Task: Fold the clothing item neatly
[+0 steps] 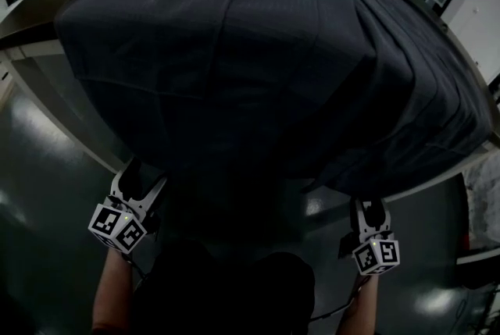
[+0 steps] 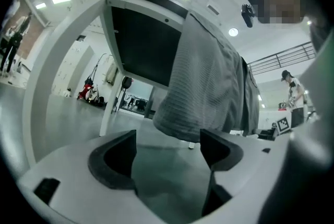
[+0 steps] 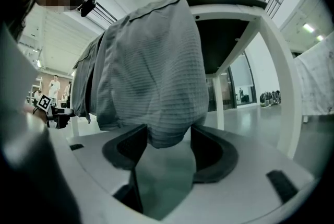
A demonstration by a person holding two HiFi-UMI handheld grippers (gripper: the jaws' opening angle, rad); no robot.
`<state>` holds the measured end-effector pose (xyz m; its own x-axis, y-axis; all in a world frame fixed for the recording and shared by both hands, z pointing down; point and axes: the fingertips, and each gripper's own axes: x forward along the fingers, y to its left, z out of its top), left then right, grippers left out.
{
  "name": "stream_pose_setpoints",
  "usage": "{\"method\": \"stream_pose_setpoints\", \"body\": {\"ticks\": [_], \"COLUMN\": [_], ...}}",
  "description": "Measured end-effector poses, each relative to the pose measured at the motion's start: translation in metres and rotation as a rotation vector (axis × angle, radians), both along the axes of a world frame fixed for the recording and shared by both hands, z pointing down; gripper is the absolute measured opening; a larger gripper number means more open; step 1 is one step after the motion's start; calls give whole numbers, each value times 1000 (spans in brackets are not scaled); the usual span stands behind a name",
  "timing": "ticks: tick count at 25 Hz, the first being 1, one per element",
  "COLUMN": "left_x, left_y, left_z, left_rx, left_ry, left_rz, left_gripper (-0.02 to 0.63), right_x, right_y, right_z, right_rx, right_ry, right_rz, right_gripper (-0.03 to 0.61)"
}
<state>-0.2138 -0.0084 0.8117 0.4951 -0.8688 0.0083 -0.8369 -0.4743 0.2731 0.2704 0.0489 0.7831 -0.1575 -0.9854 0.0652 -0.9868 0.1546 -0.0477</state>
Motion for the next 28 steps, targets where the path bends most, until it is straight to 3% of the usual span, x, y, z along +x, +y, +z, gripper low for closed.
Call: {"method": "stream_pose_setpoints", "body": {"ticks": [2,7,9,11,13,16,19,23,28], "left_x": [11,-4,-11,-7,5,15,20,41,58], "left_y": [-2,-3,4,9,11,20,33,52,89], "left_z": [-4,-33,-33,-31,-31,-36,-51,-78,-119], "left_rx": [18,32,12,5,3,-4,-24,-113,-295], "left_ry": [-31,1,-7,-7,-21,-64,-102,-98,-24], "left_rz": [42,46,31,10,24,58,78,90,131], "left_gripper": [370,362,164,21,20,17,17,17,17], "right_x": [0,-25,-32,-25,-16,-17,-26,-45,-77], "right_y": [-2,3,1,-3,-1,5,9,20,48], "right_z": [-5,-25,-23,-18,-17,-22,-30,-51,-97], "right_rx": [24,57,58,69,80,89,61,-69,-248], "right_ry": [11,69,104,105,80,48,92,138,60], "right_rz": [1,8,19,39,49,39,21,-37,-122], "right_gripper": [250,249,176,79,15,5,3,2,3]}}
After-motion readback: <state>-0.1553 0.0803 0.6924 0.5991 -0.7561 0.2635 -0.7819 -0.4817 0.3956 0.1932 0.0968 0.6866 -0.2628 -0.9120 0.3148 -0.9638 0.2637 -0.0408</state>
